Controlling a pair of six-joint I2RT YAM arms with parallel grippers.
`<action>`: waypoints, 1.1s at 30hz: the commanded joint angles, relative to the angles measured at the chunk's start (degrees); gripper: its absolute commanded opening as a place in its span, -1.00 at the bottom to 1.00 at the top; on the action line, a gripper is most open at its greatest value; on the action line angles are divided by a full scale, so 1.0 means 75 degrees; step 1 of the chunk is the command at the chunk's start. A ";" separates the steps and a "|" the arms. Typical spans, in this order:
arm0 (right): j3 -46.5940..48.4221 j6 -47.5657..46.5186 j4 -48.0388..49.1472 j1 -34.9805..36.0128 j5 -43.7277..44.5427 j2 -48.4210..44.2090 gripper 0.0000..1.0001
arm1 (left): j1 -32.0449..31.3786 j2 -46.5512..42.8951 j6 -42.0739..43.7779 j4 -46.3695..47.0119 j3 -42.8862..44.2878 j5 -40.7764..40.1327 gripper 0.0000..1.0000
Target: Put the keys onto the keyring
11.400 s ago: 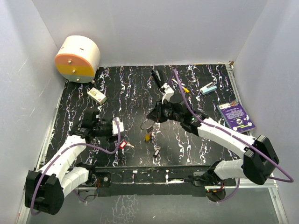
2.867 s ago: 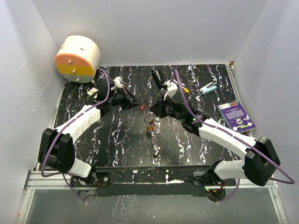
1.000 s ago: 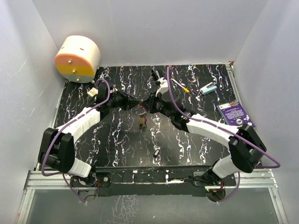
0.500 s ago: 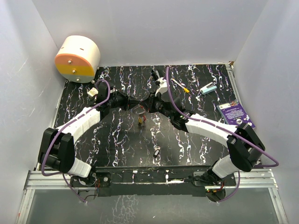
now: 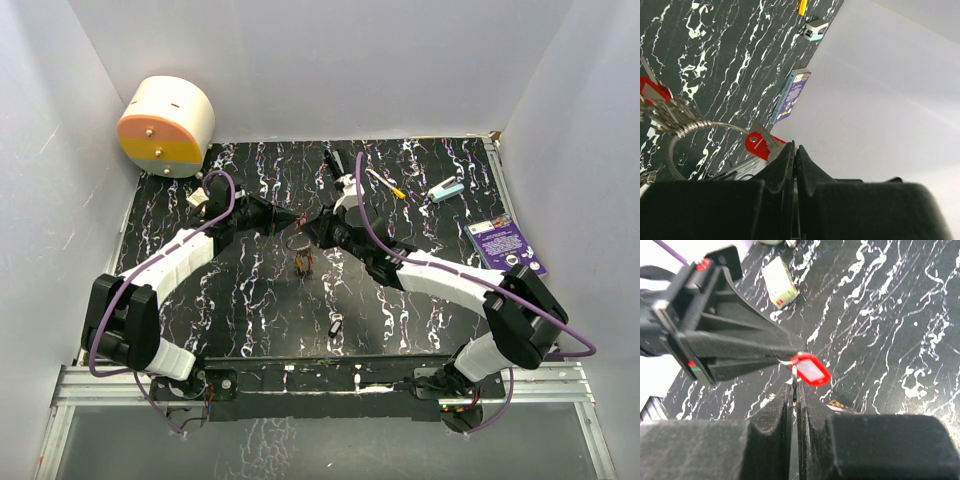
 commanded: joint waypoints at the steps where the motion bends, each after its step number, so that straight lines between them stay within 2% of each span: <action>1: -0.0181 0.0165 0.0486 0.0109 -0.0028 -0.0171 -0.84 | 0.0025 -0.0315 -0.0354 0.0246 0.0388 0.0161 -1.00; 8: -0.0049 0.0125 0.0422 0.0189 -0.0022 -0.0111 -0.85 | 0.0025 -0.0309 -0.0316 0.0371 0.0304 0.0115 -1.00; 16: -0.0222 -0.0202 0.0156 0.0191 0.0636 -0.1041 -0.84 | 0.0080 -0.0211 0.0017 0.0311 0.0051 -0.0015 -1.00; 20: -0.0305 -0.0512 0.0489 0.0191 0.0987 -0.1229 -0.85 | 0.0073 -0.0083 0.0047 0.0341 0.0169 -0.0014 -1.00; 33: -0.0024 -0.0663 0.1180 0.0203 0.0862 -0.0476 -0.85 | -0.0221 -0.0104 -0.0244 0.0276 0.0309 -0.0008 -1.00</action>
